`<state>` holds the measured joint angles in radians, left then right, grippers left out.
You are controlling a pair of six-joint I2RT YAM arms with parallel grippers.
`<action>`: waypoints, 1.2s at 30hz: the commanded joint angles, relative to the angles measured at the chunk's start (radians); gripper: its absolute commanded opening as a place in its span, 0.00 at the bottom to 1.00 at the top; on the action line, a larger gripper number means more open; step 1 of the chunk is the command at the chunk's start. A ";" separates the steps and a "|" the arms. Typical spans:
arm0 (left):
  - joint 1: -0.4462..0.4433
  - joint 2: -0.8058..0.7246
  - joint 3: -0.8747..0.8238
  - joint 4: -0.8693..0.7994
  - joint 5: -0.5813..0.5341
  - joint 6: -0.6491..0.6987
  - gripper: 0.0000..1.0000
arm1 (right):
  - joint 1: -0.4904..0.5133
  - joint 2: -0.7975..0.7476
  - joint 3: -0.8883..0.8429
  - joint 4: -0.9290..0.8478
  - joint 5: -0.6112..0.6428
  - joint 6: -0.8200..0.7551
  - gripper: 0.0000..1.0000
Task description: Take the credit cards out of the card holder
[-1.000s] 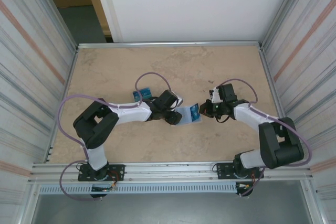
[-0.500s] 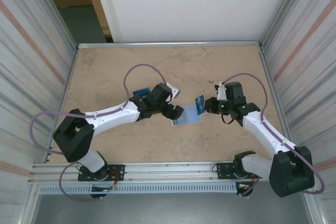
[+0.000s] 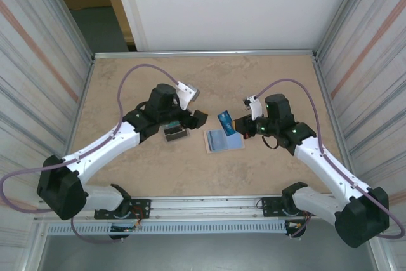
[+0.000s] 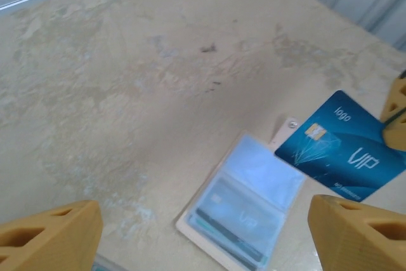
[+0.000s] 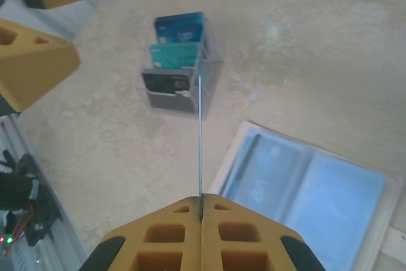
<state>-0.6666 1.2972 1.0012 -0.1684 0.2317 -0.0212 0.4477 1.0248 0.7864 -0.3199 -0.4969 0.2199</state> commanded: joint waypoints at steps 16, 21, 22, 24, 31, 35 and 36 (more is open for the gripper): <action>0.004 0.083 0.103 -0.092 0.538 0.310 0.70 | 0.041 0.021 0.167 -0.157 -0.229 -0.219 0.00; -0.011 0.131 0.137 -0.140 0.569 0.343 0.52 | 0.051 0.037 0.179 -0.155 -0.235 -0.223 0.00; -0.016 0.139 0.146 -0.151 0.573 0.351 0.47 | 0.052 0.038 0.181 -0.154 -0.235 -0.223 0.00; -0.026 0.152 0.158 -0.171 0.575 0.364 0.34 | 0.054 0.041 0.181 -0.150 -0.232 -0.223 0.00; -0.047 0.154 0.150 -0.191 0.542 0.386 0.00 | 0.054 0.030 0.168 -0.133 -0.165 -0.190 0.00; -0.047 0.113 0.116 -0.155 0.492 0.363 0.00 | 0.048 0.013 0.147 -0.115 -0.088 -0.148 0.27; -0.047 0.096 0.099 -0.133 0.466 0.345 0.00 | 0.046 0.008 0.142 -0.106 -0.074 -0.134 0.31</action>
<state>-0.7055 1.4425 1.1248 -0.3317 0.7517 0.3393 0.4961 1.0630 0.9333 -0.4618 -0.6228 0.0395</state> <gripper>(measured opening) 0.069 0.284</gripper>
